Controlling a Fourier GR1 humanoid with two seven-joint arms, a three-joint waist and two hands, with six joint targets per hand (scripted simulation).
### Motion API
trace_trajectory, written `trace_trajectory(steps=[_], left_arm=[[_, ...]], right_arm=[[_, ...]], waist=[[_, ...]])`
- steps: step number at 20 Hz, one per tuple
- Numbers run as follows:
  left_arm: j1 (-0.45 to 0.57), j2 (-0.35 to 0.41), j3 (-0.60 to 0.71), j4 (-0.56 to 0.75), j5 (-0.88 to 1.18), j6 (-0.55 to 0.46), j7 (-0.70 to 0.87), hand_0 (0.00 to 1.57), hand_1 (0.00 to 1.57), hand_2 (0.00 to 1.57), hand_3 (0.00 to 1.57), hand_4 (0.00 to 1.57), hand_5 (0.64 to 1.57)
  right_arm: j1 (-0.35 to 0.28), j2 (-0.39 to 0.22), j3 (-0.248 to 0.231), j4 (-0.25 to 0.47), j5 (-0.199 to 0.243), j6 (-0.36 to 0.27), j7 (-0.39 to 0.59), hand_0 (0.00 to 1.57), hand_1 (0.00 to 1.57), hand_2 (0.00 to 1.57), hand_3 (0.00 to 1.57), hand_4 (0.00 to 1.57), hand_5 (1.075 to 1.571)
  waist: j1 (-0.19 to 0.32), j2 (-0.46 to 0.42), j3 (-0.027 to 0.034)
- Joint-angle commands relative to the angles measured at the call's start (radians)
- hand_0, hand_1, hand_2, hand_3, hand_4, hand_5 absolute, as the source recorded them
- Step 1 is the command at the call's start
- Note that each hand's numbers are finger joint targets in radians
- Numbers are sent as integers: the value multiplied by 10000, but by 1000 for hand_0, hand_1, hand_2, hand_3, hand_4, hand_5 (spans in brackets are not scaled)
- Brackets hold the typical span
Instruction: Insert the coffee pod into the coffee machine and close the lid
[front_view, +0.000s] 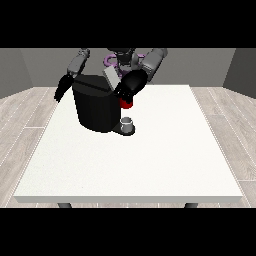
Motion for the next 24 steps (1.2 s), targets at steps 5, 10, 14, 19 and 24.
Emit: trace_trajectory(steps=[5,10,14,19,24], left_arm=[[135,859,170,517,-413,723,-478,510,510,776,600,0,1571],[-175,401,-109,243,-626,428,75,0,0,587,459,0,1571],[360,736,93,452,-584,937,-692,0,0,525,452,0,1571],[610,-301,-261,130,-602,351,83,0,0,299,199,0,1571],[1709,-737,-129,203,-374,487,-4,0,0,0,52,0,1571]], right_arm=[[194,135,616,-867,469,-66,498,0,0,0,0,149,1571],[-125,149,162,-125,103,-28,290,0,0,0,0,171,1571],[117,25,252,-679,224,-37,515,0,0,0,0,144,1571],[807,364,209,242,166,-183,48,0,0,0,0,0,1571],[1663,504,264,144,-18,-46,-211,0,0,0,0,0,1571]], waist=[[-415,188,-22],[7,10,-12],[-122,144,-20],[677,-987,-10],[1097,-1948,-14]])
